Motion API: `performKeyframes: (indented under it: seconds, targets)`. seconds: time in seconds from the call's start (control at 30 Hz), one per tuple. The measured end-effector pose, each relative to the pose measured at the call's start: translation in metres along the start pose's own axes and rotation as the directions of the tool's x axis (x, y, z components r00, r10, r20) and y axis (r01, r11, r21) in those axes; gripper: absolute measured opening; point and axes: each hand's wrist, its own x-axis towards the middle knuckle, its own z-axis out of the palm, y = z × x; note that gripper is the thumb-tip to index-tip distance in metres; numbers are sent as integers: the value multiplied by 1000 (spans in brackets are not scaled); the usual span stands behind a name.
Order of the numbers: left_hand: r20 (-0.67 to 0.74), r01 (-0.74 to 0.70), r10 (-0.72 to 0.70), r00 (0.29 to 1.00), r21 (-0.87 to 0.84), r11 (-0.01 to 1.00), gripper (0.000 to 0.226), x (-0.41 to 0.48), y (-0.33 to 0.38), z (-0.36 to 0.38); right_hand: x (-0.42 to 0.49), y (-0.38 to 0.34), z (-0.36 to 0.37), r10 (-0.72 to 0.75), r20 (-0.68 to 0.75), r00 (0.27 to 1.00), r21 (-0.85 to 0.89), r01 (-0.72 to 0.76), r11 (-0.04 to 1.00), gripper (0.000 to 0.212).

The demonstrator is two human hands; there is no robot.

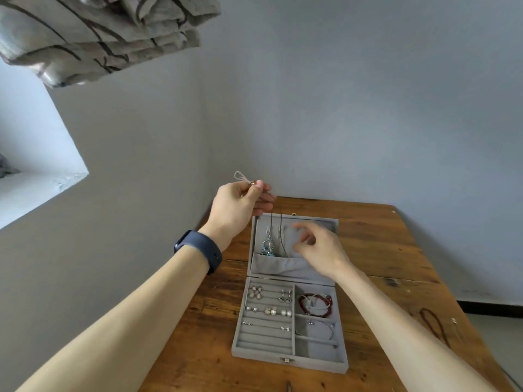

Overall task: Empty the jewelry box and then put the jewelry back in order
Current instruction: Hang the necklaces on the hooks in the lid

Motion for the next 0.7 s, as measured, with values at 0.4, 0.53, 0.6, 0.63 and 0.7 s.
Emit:
performKeyframes:
  seconds: [0.4,0.53,0.6,0.63,0.7]
  targets:
    - [72,-1,-4,997,69,998,24,11,-36,53,7,2,-22,-2,-1,1000,228,3,974,5]
    - [-38,-17,21,999,84,996,11,5,-51,56,9,12,-26,89,-95,992,311,-55,949,10]
    - [-62,-67,83,995,232,970,6,-2,-63,59,8,18,-30,139,-108,984,365,-91,926,9]
    - [-46,-111,139,989,381,918,8,-6,-71,60,7,20,-32,156,-105,982,386,-104,917,9]
    - [59,-220,252,966,698,681,16,-12,-87,61,7,24,-33,170,-92,981,387,-122,914,11]
